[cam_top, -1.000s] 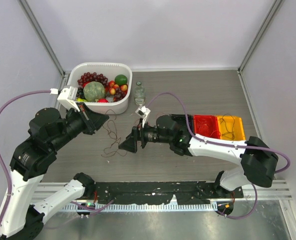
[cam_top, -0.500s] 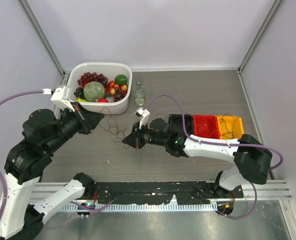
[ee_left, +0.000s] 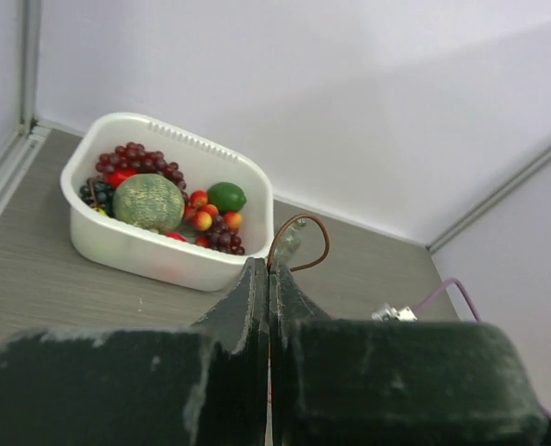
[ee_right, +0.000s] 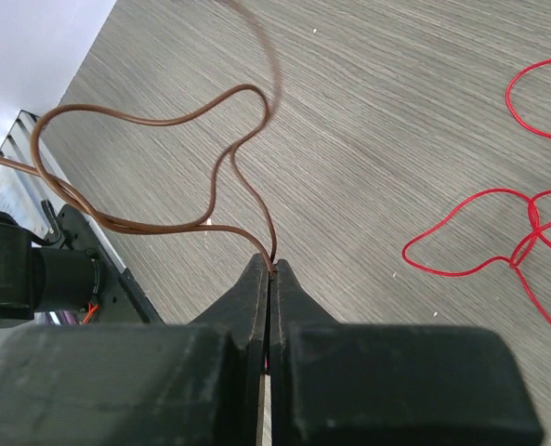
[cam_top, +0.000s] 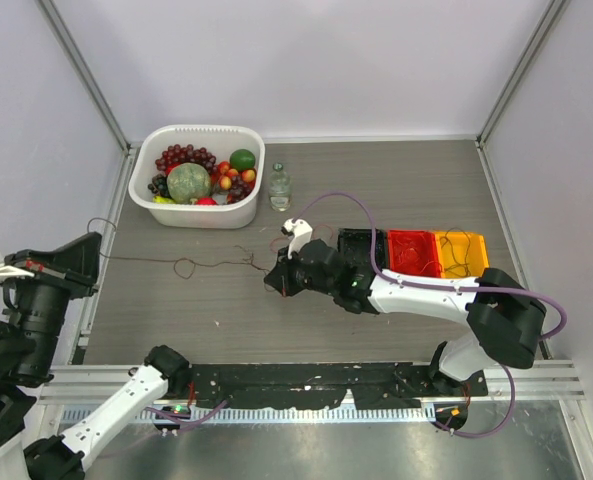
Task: Untangle the cables
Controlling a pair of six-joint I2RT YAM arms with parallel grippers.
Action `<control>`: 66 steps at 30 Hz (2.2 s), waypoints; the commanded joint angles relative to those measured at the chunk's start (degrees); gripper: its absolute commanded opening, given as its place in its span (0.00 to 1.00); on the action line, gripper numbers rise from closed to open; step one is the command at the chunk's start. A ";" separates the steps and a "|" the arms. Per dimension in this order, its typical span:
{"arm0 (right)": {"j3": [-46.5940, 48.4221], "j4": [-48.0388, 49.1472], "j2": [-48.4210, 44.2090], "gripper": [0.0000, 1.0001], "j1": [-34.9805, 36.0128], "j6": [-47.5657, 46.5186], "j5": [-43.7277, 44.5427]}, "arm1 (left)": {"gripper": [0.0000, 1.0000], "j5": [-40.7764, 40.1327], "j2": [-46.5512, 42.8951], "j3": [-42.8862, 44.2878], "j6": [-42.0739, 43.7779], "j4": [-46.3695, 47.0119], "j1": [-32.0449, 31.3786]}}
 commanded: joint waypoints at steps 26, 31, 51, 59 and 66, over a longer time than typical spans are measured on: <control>0.10 -2.01 -1.03 0.01 -0.40 -1.37 -9.76 | 0.00 31.99 13.00 -42.43 -18.18 14.91 -0.01; -4.20 -1.75 -0.42 0.03 -1.36 3.29 -6.68 | 0.00 40.07 16.95 -53.16 -22.85 26.78 -0.01; 5.54 -8.69 9.25 0.55 -0.93 -0.21 -8.97 | 0.83 25.34 -0.33 -47.39 -21.35 11.52 0.08; 21.53 -26.16 21.27 0.59 5.66 -6.19 13.77 | 0.85 13.12 -11.34 -36.40 -19.69 3.96 0.08; 28.48 -32.42 29.02 0.58 8.39 -6.28 19.16 | 0.85 10.82 -13.45 -34.02 -18.37 2.89 -0.01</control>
